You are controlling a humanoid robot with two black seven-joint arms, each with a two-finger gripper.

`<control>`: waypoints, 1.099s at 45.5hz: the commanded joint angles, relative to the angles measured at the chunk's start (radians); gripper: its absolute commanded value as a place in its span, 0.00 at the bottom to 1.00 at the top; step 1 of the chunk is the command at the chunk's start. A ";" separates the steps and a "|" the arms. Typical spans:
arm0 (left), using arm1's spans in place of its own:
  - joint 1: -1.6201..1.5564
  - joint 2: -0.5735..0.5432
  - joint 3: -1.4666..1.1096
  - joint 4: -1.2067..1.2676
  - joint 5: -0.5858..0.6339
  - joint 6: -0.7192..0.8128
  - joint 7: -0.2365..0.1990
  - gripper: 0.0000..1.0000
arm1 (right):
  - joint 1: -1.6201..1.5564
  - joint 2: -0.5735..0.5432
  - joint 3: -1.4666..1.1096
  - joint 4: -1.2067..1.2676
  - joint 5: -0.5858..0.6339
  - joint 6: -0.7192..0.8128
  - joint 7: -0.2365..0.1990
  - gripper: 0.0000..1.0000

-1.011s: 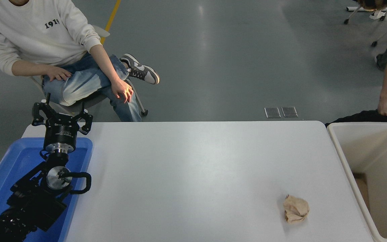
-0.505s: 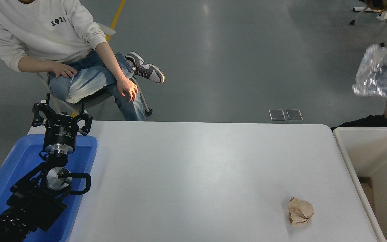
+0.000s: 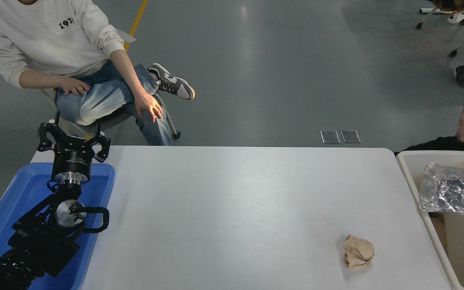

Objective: Pick up foil plate and place in dustbin

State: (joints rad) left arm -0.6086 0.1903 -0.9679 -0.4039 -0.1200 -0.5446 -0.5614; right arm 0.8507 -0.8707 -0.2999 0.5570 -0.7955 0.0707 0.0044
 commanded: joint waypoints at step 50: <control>0.000 0.000 0.000 0.000 0.000 0.000 0.000 0.99 | -0.016 0.082 0.008 0.006 -0.001 0.012 -0.055 1.00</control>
State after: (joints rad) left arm -0.6090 0.1902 -0.9680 -0.4041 -0.1198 -0.5446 -0.5614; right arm 0.8373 -0.7918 -0.2929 0.5538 -0.7960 0.0752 -0.0492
